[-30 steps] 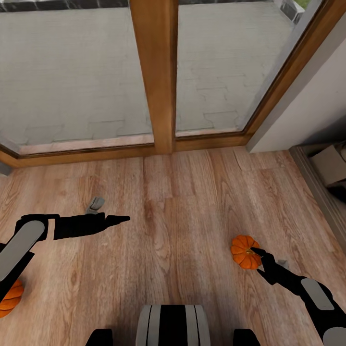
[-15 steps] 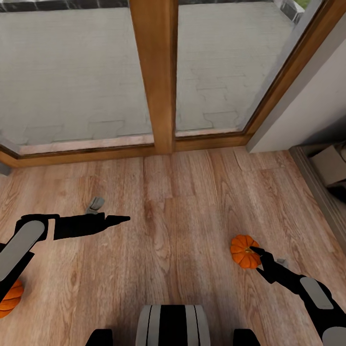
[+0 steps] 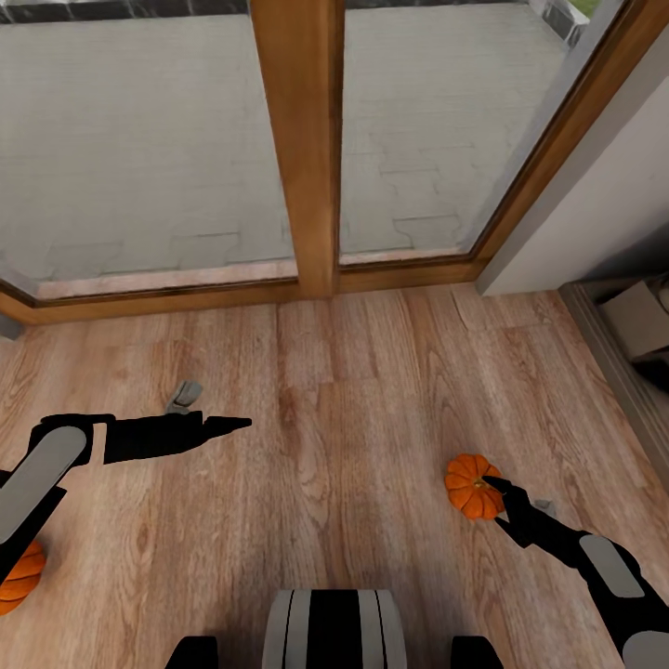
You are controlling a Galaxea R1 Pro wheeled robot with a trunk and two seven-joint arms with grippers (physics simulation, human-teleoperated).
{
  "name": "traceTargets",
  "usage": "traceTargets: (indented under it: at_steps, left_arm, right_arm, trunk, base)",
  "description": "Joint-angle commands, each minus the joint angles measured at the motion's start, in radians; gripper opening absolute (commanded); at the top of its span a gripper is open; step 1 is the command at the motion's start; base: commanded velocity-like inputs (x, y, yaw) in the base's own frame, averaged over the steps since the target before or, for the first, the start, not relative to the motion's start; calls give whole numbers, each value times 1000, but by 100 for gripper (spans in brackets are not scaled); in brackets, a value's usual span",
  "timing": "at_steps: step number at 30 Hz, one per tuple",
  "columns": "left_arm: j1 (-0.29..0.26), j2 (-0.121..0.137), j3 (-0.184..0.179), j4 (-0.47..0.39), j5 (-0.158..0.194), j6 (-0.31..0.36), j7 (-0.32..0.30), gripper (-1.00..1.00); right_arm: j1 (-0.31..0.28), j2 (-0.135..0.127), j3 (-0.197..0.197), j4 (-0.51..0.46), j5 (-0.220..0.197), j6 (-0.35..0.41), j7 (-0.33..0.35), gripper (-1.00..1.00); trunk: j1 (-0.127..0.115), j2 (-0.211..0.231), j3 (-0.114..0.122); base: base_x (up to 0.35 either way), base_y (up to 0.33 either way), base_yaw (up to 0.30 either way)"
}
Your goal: Place each of the two pumpkins and all three candles from the living room inside a cabinet in the living room (use any cabinet), then make sure every cabinet is closed, and position the cauldron so it is next to a table in the living room.
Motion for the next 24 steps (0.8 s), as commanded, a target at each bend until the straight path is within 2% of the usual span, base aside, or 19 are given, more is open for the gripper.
traceTargets:
  at_steps: [1,7,8,24]
  left_arm:
    - [-1,0,-1,1,-10,1,-11,100]
    - [-1,0,-1,1,-10,1,-11,100]
    - [-1,0,-1,1,-10,1,-11,100]
    - [-1,0,-1,1,-10,1,-11,100]
  right_arm:
    - [0,1,-1,18,40,4,2,100]
    - [-1,1,-1,18,40,4,2,100]
    - [-1,1,-1,18,40,4,2,-100]
    - [-1,1,-1,18,40,4,2,-100]
  trunk:
    - [0,0,-1]
    - [0,0,-1]
    - [0,0,-1]
    - [0,0,-1]
  base:
    - [0,0,0]
    - [0,0,0]
    - [0,0,0]
    - [0,0,0]
